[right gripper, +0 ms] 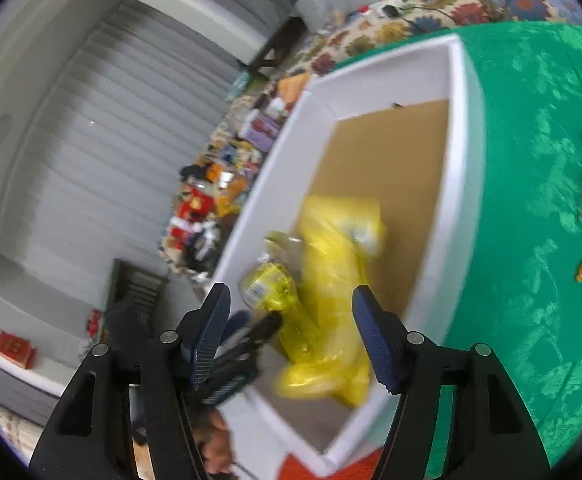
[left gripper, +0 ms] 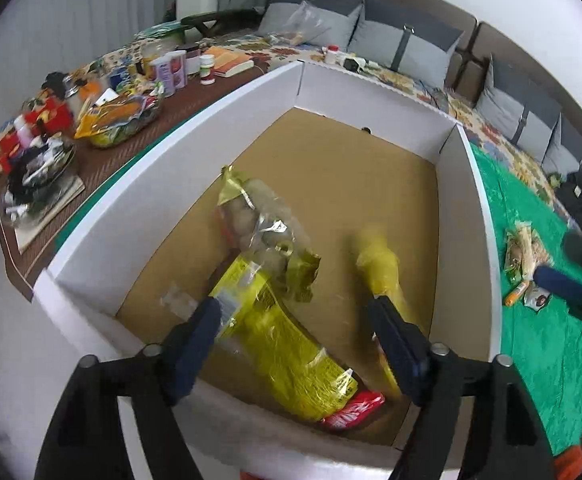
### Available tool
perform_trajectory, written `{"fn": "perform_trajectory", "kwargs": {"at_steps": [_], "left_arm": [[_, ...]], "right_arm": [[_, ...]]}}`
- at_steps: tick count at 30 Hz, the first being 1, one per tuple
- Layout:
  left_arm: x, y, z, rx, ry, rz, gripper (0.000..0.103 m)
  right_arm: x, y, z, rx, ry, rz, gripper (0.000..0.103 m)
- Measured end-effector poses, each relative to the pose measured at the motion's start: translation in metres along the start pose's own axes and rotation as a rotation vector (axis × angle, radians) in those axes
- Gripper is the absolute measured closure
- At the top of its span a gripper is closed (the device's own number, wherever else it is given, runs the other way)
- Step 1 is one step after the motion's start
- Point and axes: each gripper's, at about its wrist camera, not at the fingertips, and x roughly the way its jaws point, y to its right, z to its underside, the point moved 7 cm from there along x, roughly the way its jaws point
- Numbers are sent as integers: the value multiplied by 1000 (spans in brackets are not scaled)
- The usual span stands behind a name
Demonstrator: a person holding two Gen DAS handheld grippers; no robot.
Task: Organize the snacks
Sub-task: 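Drop both yellow packs into the white box by opening both grippers, then return both tools toward the remaining snacks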
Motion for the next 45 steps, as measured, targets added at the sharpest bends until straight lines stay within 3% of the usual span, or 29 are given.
{"fn": "perform_trajectory", "kwargs": {"at_steps": [3,6,9,13,17,24,30,32,45], "left_arm": [[-19,9,5,-29,41,55,24],[-38,40,3,-9,78,142,19],[-52,93,7,69,98,225,10],[-46,176,31,189,52,330,3],[-1,248,66,290,-31,321,3],[75,307,94,366,-87,226,3],[107,316,101,419,-74,175,3],[113,318,103,468,-28,140,1],[116,317,101,458,-24,143,0]], "right_arm": [[-30,49,14,-68,50,131,34],[-69,110,36,-183,92,353,32],[-113,190,67,-210,92,558,32],[-184,272,97,-175,150,770,32],[-242,319,109,-116,212,875,32],[-256,343,94,-85,234,922,31],[-263,357,101,-27,249,882,24],[-262,358,101,-29,243,876,20],[-258,357,103,-31,234,884,16]]}}
